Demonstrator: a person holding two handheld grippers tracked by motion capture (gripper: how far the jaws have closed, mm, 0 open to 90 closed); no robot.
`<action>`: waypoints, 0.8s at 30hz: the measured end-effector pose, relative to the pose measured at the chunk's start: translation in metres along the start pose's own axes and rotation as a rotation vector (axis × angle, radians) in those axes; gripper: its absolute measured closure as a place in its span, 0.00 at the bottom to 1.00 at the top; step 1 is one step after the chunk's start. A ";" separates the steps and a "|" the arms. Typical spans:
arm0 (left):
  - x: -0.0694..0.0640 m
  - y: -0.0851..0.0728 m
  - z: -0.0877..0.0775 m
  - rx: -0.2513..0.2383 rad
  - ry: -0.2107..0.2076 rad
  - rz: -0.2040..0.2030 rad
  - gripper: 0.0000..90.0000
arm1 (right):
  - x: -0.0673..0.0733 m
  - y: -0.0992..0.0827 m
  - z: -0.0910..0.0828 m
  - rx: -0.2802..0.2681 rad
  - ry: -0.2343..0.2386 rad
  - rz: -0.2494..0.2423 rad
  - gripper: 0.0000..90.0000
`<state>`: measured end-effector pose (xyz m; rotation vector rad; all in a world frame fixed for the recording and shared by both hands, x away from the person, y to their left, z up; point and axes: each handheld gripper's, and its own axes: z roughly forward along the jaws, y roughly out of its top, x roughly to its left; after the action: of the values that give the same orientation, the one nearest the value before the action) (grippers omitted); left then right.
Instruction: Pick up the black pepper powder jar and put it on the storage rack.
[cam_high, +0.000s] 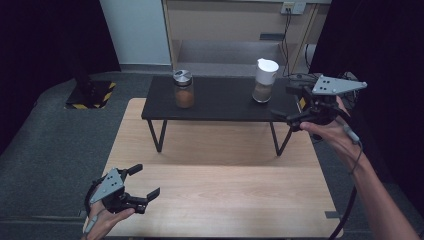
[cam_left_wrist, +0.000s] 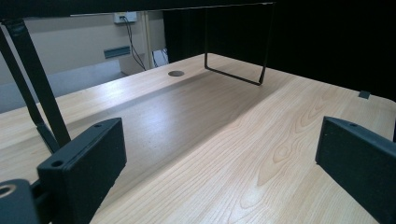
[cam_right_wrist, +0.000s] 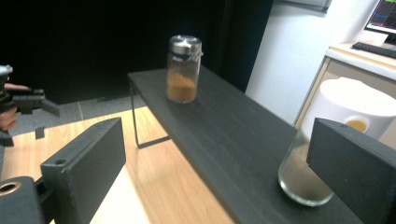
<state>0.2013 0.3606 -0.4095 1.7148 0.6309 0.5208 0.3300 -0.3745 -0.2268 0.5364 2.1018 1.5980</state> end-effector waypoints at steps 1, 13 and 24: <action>0.000 0.000 0.000 0.000 0.000 0.000 0.01 | 0.000 0.000 0.000 0.000 0.000 0.000 0.05; 0.000 0.000 0.000 0.003 0.001 0.001 0.01 | 0.014 -0.043 -0.001 0.027 0.022 0.031 0.04; -0.001 0.000 0.001 0.005 0.001 0.002 0.01 | 0.029 -0.080 0.000 0.029 0.022 0.070 0.04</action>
<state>0.2014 0.3595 -0.4097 1.7198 0.6315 0.5219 0.3029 -0.3787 -0.3074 0.6108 2.1473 1.6203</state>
